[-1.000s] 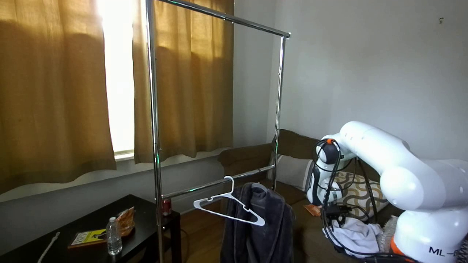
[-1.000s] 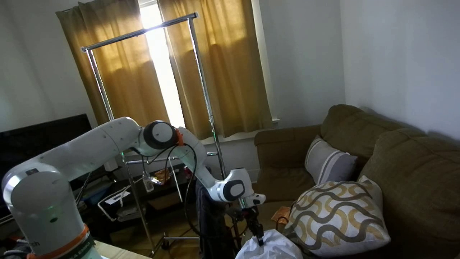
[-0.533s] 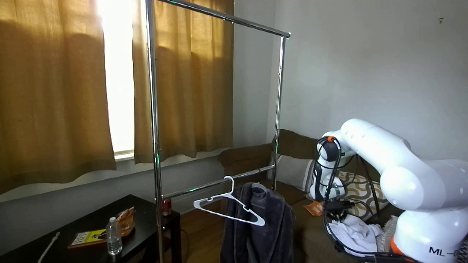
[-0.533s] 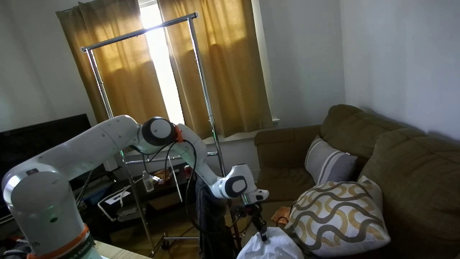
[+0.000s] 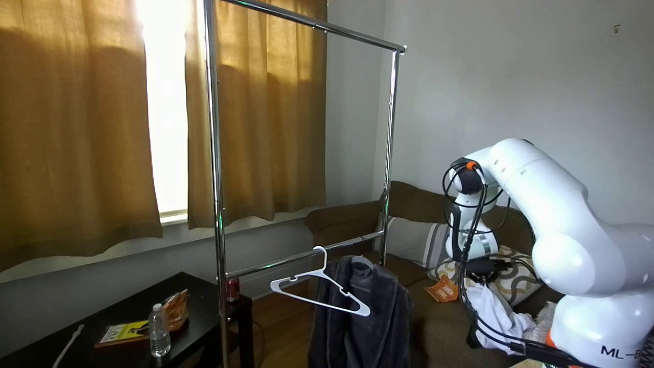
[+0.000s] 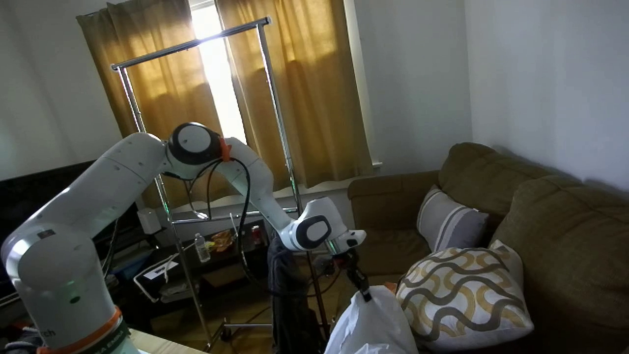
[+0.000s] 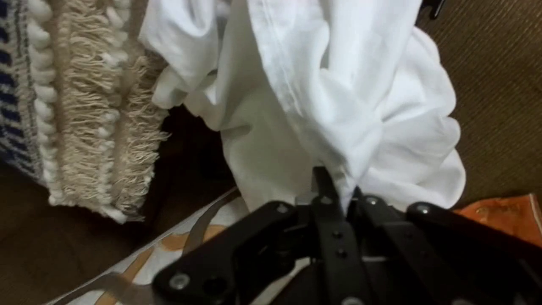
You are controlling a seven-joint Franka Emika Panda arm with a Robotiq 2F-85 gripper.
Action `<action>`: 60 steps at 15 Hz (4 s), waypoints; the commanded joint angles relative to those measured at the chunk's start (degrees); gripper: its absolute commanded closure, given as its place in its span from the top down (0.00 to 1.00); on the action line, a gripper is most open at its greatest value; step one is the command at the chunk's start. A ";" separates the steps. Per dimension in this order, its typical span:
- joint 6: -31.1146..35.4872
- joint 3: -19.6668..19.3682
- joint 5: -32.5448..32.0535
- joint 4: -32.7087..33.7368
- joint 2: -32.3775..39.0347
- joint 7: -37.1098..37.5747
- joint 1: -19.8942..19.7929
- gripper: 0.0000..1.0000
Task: Remove the hanger from the white cloth, then put the white cloth on the bottom rod
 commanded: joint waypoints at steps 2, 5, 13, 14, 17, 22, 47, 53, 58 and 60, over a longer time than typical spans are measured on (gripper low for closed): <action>8.31 -5.08 -2.59 -15.46 -13.27 -2.29 4.03 0.02; 11.85 -6.73 -3.82 -21.77 -20.52 -5.27 5.17 0.02; 18.87 -12.71 -6.69 -33.49 -36.96 -8.80 11.65 0.02; 20.25 -15.40 -7.10 -34.25 -38.21 -7.69 13.98 0.02; 21.16 -19.49 -7.21 -34.71 -41.69 -8.14 16.85 0.02; 21.27 -24.10 -8.13 -36.00 -45.20 -8.56 20.86 0.02; 20.41 -21.67 -7.93 -48.11 -53.62 -7.30 32.05 0.02; 22.10 -17.36 -8.86 -46.84 -55.03 -4.84 37.47 0.02; 20.00 -19.88 -13.67 -42.54 -52.92 -3.84 42.10 0.02; 18.84 -21.79 -16.16 -41.26 -53.77 -3.12 43.94 0.02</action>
